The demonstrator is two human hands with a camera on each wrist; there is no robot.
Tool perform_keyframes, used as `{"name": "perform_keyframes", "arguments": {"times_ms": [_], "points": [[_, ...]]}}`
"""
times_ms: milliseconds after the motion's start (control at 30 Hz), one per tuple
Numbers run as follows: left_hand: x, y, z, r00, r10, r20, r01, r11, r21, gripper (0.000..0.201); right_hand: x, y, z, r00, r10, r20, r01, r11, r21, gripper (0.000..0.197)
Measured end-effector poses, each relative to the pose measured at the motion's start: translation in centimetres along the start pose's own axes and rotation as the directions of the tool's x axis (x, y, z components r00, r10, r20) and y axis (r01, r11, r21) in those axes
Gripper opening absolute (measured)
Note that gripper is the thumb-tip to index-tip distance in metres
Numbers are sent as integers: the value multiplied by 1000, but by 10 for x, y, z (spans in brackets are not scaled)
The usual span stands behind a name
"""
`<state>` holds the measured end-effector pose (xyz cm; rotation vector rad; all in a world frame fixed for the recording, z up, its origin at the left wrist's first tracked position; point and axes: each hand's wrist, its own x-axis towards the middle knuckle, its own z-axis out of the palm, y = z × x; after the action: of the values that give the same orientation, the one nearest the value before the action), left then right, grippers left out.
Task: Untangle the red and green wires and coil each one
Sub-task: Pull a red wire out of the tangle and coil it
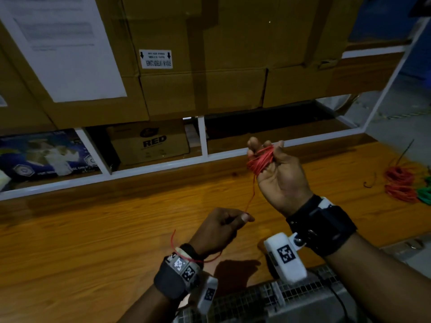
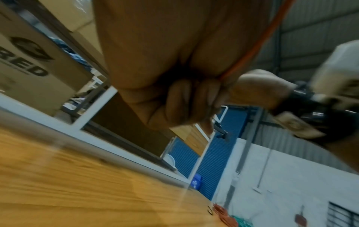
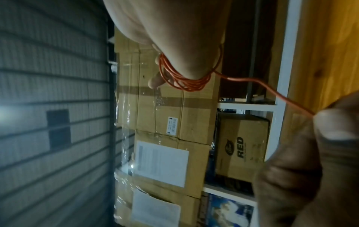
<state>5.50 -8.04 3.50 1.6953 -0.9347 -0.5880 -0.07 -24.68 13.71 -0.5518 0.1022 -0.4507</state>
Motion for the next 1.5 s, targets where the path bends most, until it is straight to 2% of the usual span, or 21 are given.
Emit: {"name": "perform_keyframes", "arguments": {"times_ms": [67, 100, 133, 200, 267, 300, 367, 467, 600, 667, 767, 933, 1033, 1133, 1233, 1300, 1367, 1400, 1433, 1467, 1500], "points": [[-3, 3, 10, 998, 26, 63, -28, 999, 26, 26, 6, 9, -6, 994, -77, 77, 103, 895, -435, 34], [-4, 6, 12, 996, 34, 80, -38, 998, 44, 24, 10, 13, -12, 977, -126, 174, 213, 674, -707, 38], [-5, 10, 11, 995, 38, 89, -44, 997, 66, 21, 14, 16, -20, 943, -125, 310, 334, 358, -872, 38], [-6, 18, 4, 995, 32, 92, -43, 991, 128, 18, 20, 17, -37, 879, 98, 467, 477, -170, -862, 31], [-9, 22, -9, 998, 43, 38, -50, 979, 199, 20, 17, 12, -46, 871, 349, 346, 470, -387, -793, 38], [-11, 22, -16, 998, 58, -23, -51, 972, 229, 22, 12, 9, -50, 863, 435, 256, 441, -402, -803, 44], [-15, 21, -31, 986, 76, -147, -37, 967, 251, 21, 2, 5, -56, 812, 566, 146, 361, -289, -886, 55], [-18, 26, -48, 991, 70, -113, -40, 969, 245, 10, -7, -4, -57, 708, 702, 74, 255, -157, -954, 63], [-18, 48, -51, 973, 223, -52, -205, 950, 236, 13, -18, -11, -51, 356, 922, 154, -175, 227, -958, 48], [-10, 62, -50, 942, 329, -70, -309, 929, 205, 12, -23, -18, -43, 315, 899, 306, -381, 415, -826, 34], [6, 68, -55, 912, 393, -116, -377, 916, 136, 12, -21, -28, -35, 379, 800, 466, -468, 600, -649, 29], [12, 49, -29, 902, 410, -132, -395, 910, 128, 18, -22, -40, -36, 506, 660, 556, -481, 750, -454, 26], [8, 30, -19, 963, 248, -103, -252, 967, -26, 23, -21, -49, -44, 651, 560, 512, -421, 828, -370, 35], [-3, 17, -10, 989, 126, -76, -141, 962, -235, 23, -12, -66, -45, 849, 355, 391, -381, 925, -14, 52], [-6, 17, -2, 982, 92, -167, -124, 974, -190, 25, -8, -59, -37, 973, 114, 200, -115, 993, -8, 51], [-3, 20, 2, 988, 106, -107, -107, 994, -3, 26, -6, -41, -41, 997, 10, 71, -3, 995, -97, 37], [-4, 24, 9, 997, 73, -10, -71, 983, 171, 28, -2, -24, -53, 994, -109, -21, 93, 920, -381, 32], [-7, 25, 12, 998, 53, 18, -55, 980, 189, 29, -2, -18, -61, 979, -206, -3, 156, 750, -643, 34], [-11, 26, 16, 999, 41, 32, -46, 986, 163, 32, -3, -13, -70, 956, -281, 80, 207, 458, -865, 38], [-15, 27, 19, 999, 43, 27, -45, 994, 102, 36, -4, -10, -75, 940, -270, 206, 250, 138, -958, 41], [-18, 29, 20, 998, 56, 0, -56, 998, 25, 38, -6, -7, -80, 936, -176, 304, 291, -92, -952, 41]]}}
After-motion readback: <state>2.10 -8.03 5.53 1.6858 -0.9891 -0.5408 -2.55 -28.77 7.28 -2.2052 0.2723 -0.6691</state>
